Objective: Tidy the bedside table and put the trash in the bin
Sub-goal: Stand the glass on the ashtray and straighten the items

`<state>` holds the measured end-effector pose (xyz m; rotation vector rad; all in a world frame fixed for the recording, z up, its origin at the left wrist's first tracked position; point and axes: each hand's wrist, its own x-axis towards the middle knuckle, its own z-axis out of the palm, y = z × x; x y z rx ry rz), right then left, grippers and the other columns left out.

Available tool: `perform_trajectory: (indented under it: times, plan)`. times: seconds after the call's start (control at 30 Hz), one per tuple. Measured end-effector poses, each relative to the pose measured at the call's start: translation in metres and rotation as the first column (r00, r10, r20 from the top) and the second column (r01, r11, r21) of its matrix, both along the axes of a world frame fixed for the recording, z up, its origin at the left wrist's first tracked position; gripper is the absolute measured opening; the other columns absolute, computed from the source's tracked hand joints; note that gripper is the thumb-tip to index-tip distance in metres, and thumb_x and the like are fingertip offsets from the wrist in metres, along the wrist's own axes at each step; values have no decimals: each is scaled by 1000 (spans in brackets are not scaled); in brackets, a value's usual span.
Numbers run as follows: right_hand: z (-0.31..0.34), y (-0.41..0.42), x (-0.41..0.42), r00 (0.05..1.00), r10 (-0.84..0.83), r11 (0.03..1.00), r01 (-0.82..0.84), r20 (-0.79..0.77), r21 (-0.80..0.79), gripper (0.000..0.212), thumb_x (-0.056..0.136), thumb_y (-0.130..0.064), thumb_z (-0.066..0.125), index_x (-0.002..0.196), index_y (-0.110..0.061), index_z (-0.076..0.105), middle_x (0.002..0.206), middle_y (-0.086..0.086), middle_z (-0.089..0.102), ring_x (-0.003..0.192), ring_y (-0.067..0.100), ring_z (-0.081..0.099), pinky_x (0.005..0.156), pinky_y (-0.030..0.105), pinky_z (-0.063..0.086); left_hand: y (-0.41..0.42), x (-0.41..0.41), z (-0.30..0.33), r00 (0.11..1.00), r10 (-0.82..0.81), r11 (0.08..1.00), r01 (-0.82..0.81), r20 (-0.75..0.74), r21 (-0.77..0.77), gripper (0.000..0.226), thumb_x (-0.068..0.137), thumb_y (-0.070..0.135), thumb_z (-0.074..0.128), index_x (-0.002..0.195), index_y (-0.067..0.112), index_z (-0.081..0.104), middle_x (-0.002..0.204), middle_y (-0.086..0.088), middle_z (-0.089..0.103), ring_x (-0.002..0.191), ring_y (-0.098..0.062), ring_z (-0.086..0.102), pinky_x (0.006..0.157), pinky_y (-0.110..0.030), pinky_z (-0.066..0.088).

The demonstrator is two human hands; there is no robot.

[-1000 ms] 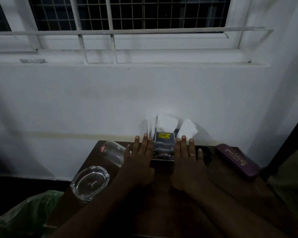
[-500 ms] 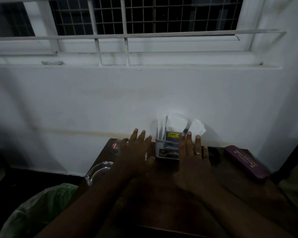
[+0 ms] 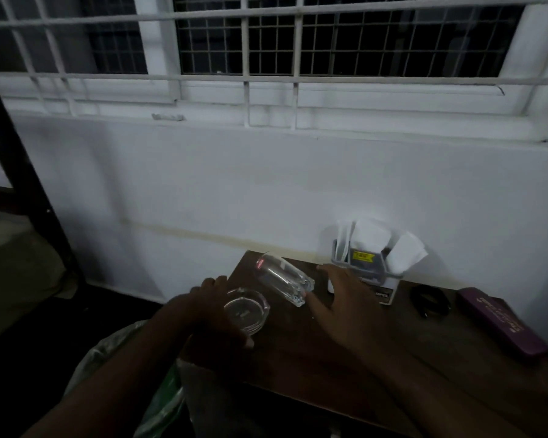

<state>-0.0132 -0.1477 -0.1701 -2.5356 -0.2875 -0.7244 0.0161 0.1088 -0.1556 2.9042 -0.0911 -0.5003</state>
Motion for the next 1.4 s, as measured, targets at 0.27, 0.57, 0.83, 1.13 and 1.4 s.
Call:
perform_trajectory:
  times: [0.27,0.57,0.83,1.13,1.4]
  plan:
    - [5,45,79,877,-36,999,31,-479,-20,88,64,-70,60,134,-20,40,132,8,53,118,29,54,84,36,44,5,-3,-24,989,-20,982,46,145,-182,122,43,67,85,141,23,28,137,-3,44,129,-26,46,105,-43,44]
    - [1,56,124,758,-51,999,47,-650,-24,72,53,-50,81,110,-12,58,101,3,63,77,16,55,52,23,37,2,5,-31,981,-21,981,57,192,-186,110,52,58,88,137,14,34,132,-7,45,124,-28,49,101,-44,47]
    - [43,51,117,953,-4,975,71,-304,209,91,45,-59,76,123,-21,49,106,-2,58,85,13,57,58,22,40,-32,26,-44,938,86,907,66,337,-416,114,53,55,87,144,15,31,138,-5,48,124,-24,51,100,-41,48]
    - [35,43,117,961,28,901,95,-277,423,81,45,-38,90,115,-22,52,101,-6,65,93,15,62,79,32,53,-82,58,-63,843,366,743,-9,395,-669,106,57,58,82,141,12,38,129,0,62,120,-20,58,101,-39,49]
    - [19,33,133,949,35,910,100,-315,401,87,48,-31,93,123,-15,52,114,2,64,101,19,63,90,39,53,-95,75,-69,811,425,725,-39,403,-687,120,49,61,86,143,9,34,132,-4,61,122,-23,56,103,-37,47]
